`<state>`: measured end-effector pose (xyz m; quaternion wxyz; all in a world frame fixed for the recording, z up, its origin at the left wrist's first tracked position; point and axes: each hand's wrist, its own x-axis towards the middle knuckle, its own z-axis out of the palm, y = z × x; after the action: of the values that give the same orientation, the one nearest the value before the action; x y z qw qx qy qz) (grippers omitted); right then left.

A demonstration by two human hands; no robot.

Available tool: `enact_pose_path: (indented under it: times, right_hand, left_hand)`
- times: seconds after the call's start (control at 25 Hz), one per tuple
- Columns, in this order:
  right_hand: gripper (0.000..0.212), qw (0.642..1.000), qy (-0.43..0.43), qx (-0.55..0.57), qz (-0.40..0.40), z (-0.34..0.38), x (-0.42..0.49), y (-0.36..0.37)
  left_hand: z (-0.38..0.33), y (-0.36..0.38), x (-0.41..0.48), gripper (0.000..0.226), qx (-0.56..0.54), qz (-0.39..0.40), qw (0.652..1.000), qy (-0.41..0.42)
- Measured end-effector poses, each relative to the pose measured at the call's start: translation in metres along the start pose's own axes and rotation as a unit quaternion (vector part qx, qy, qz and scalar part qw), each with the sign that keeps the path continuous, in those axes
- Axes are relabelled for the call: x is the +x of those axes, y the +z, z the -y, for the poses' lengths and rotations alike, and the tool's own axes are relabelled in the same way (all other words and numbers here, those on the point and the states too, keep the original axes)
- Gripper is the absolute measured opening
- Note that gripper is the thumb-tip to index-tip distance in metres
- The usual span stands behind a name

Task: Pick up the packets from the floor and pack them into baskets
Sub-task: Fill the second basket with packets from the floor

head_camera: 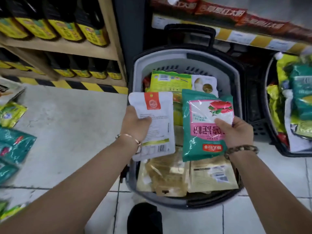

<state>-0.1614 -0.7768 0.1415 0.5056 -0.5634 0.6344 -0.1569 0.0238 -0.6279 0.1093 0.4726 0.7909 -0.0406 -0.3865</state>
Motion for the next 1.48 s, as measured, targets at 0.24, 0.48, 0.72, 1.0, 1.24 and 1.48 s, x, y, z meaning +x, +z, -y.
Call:
enact_pose_path:
  times: [0.24, 0.48, 0.72, 1.0, 1.24, 1.48]
  right_hand:
    - [0.005, 0.996, 0.049, -0.070, 0.000, -0.034, 0.047, 0.002]
    - [0.072, 0.906, -0.172, -0.386, -0.002, -0.033, 0.049, 0.013]
    - [0.071, 0.799, -0.175, -0.566, 0.099, -0.052, 0.050, 0.028]
    - [0.064, 0.796, -0.196, -0.558, 0.130, -0.063, 0.054, 0.043]
    - [0.066, 0.788, -0.173, -0.572, 0.146, -0.056, 0.064, 0.049]
    - [0.075, 0.815, -0.163, -0.532, 0.160, -0.024, 0.049, 0.046]
  left_hand:
    - [-0.005, 0.064, 0.038, 0.043, 0.118, -0.037, 0.992, -0.034]
    - [0.000, 0.081, 0.010, 0.100, 0.352, -0.060, 0.921, 0.155]
    - [0.032, 0.106, 0.010, 0.072, 0.575, 0.049, 0.792, 0.200]
    - [0.043, 0.108, 0.027, 0.071, 0.595, 0.045, 0.769, 0.230]
    - [0.035, 0.109, 0.036, 0.072, 0.611, 0.085, 0.761, 0.200]
    - [0.006, 0.073, 0.029, 0.064, 0.508, 0.145, 0.826, 0.197]
